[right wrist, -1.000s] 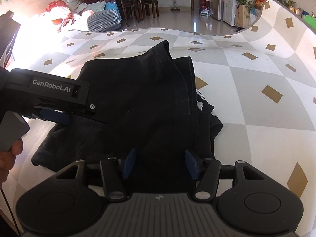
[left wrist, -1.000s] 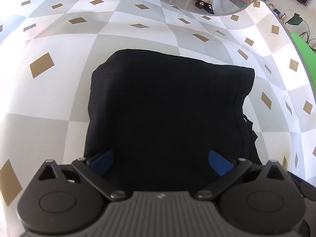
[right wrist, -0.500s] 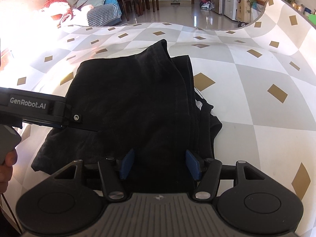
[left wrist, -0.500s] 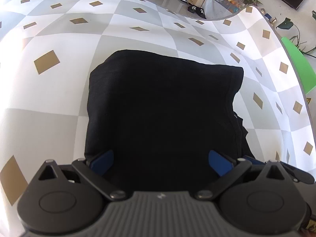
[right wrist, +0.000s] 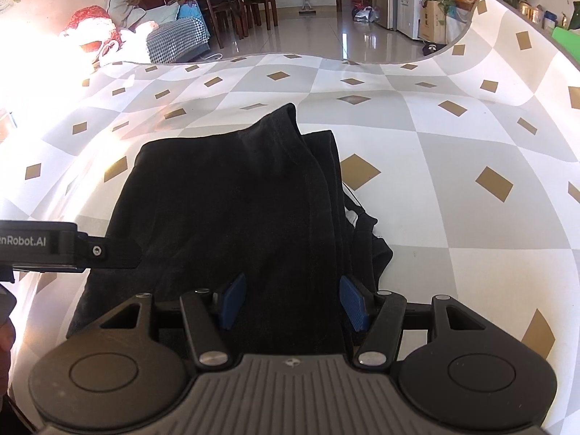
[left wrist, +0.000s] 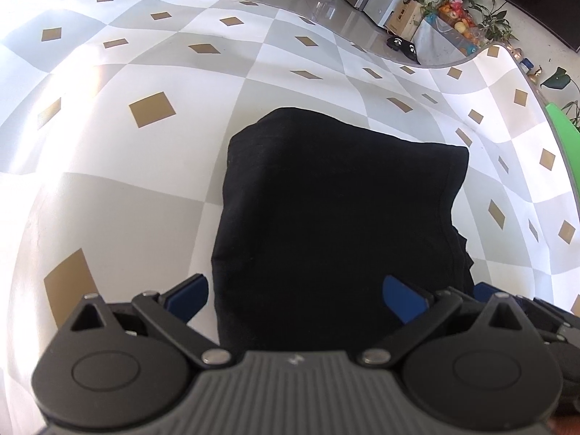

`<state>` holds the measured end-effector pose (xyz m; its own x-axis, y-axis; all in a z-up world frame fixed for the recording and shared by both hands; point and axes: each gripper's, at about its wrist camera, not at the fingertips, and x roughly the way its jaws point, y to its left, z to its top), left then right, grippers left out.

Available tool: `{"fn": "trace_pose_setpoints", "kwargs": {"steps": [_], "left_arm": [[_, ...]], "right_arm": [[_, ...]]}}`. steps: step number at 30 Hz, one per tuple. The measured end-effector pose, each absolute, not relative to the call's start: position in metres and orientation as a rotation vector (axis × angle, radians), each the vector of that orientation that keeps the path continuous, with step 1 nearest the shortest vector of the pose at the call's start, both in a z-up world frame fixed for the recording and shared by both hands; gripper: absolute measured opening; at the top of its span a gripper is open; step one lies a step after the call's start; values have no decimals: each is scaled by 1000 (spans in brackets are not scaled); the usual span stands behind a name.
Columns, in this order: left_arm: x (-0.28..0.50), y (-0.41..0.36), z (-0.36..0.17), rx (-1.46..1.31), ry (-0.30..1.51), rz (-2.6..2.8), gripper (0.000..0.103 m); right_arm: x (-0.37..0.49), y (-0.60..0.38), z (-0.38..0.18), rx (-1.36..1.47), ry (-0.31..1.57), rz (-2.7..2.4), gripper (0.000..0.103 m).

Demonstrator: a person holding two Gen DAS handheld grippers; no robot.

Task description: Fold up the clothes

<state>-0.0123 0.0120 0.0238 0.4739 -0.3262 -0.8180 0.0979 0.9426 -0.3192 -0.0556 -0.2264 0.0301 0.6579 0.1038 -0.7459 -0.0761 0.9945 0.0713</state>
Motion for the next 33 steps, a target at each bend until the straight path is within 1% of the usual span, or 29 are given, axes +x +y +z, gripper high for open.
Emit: {"fn": "trace_pose_setpoints", "kwargs": {"steps": [6, 19, 25, 29, 32, 33], "left_arm": [[-13, 17, 23, -222, 1055, -209, 103], [-3, 49, 30, -380, 973, -101, 103], [6, 52, 23, -408, 965, -84, 103], [14, 49, 16, -405, 955, -81, 103], [20, 47, 6, -396, 982, -59, 103], [22, 46, 4, -386, 985, -53, 103]], "right_arm": [[-46, -217, 43, 17, 837, 194, 57], [-2, -205, 70, -18, 790, 436, 57], [28, -216, 59, 26, 794, 389, 57], [49, -232, 40, 107, 853, 308, 57], [61, -247, 18, 170, 939, 213, 57], [62, -249, 15, 178, 941, 200, 57]]}}
